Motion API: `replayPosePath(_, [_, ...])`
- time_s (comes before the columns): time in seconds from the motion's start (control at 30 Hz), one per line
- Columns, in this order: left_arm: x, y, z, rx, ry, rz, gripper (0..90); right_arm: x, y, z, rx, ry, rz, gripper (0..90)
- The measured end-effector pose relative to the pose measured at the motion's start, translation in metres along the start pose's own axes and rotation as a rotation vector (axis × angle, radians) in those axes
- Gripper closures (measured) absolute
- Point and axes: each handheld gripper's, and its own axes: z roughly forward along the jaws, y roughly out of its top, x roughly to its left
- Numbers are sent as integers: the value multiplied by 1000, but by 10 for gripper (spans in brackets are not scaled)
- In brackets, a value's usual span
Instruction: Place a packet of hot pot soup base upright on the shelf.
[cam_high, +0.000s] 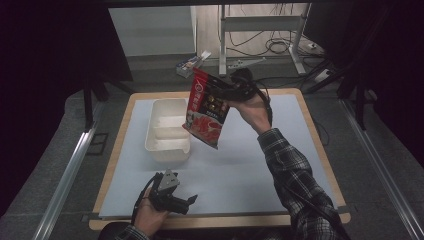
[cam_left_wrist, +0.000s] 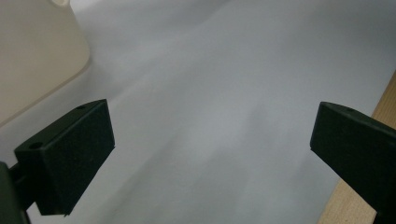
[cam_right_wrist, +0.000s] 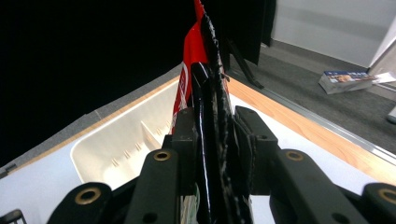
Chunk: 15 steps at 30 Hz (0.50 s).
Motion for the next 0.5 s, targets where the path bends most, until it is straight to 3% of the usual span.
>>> replayPosePath(0.5, [-1,-3,-5,1,15,-3,0,32,21,52,0,56,-39,704])
